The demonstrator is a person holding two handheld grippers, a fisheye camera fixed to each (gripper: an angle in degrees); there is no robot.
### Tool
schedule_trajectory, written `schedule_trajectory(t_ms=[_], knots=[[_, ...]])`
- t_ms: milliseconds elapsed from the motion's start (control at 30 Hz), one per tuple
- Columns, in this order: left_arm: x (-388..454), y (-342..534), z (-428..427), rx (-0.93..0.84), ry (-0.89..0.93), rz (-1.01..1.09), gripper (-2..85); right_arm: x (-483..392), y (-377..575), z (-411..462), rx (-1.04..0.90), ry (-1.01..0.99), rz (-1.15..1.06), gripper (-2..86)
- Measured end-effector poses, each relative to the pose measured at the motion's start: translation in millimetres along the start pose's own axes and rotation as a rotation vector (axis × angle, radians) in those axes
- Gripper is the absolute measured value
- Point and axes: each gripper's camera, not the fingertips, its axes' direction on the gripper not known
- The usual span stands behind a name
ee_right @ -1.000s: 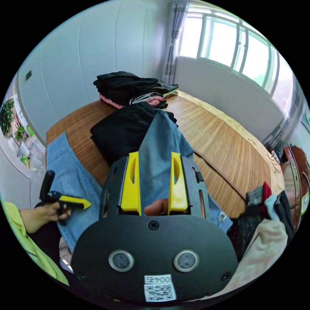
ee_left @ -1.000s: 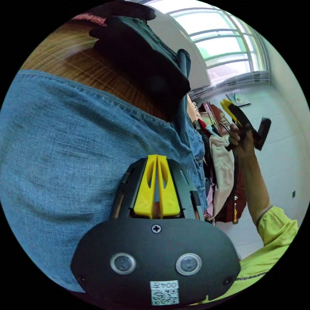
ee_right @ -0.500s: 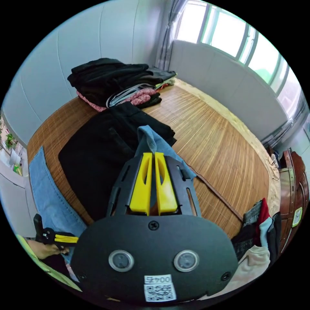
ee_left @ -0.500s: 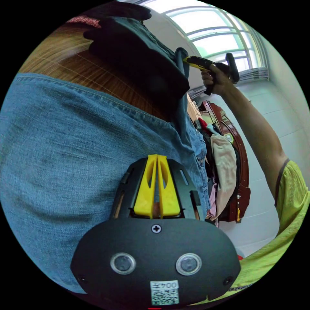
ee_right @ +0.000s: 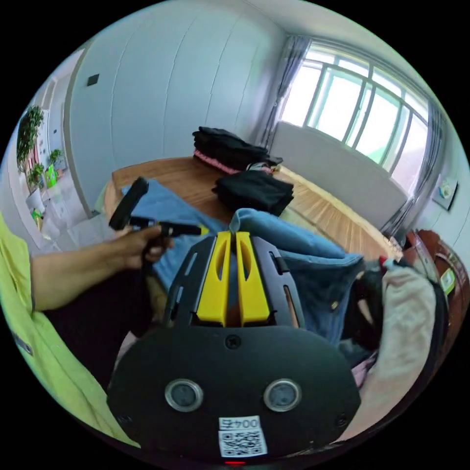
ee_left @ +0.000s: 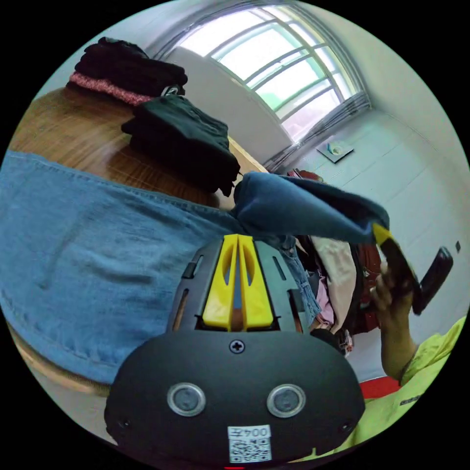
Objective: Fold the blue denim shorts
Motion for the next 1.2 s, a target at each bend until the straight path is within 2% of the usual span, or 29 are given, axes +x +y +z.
schedule_trajectory(t_ms=[200, 333, 567, 700, 933, 1200], knots=[[40, 66, -45, -0.042, -0.126, 0.051, 0.5, -47, 152, 25, -0.216, -0.156, 0.218, 6.9], [66, 93, -45, -0.068, -0.156, 0.074, 1.5, -18, 203, -6, -0.100, -0.292, 0.435, 8.7], [153, 37, 56, -0.246, -0.132, 0.218, 9.6, 78, 311, -16, -0.031, -0.247, 0.854, 6.5], [185, -13, 126, -0.312, -0.152, 0.236, 11.8, 108, 378, 2, -0.003, -0.366, 1.076, 2.4], [216, -94, 275, -0.497, -0.381, 0.315, 13.5, 103, 408, 6, 0.019, -0.374, 1.004, -0.6], [200, -143, 370, -0.617, -0.455, 0.281, 13.1, 108, 451, 9, 0.025, -0.434, 1.066, -0.7]])
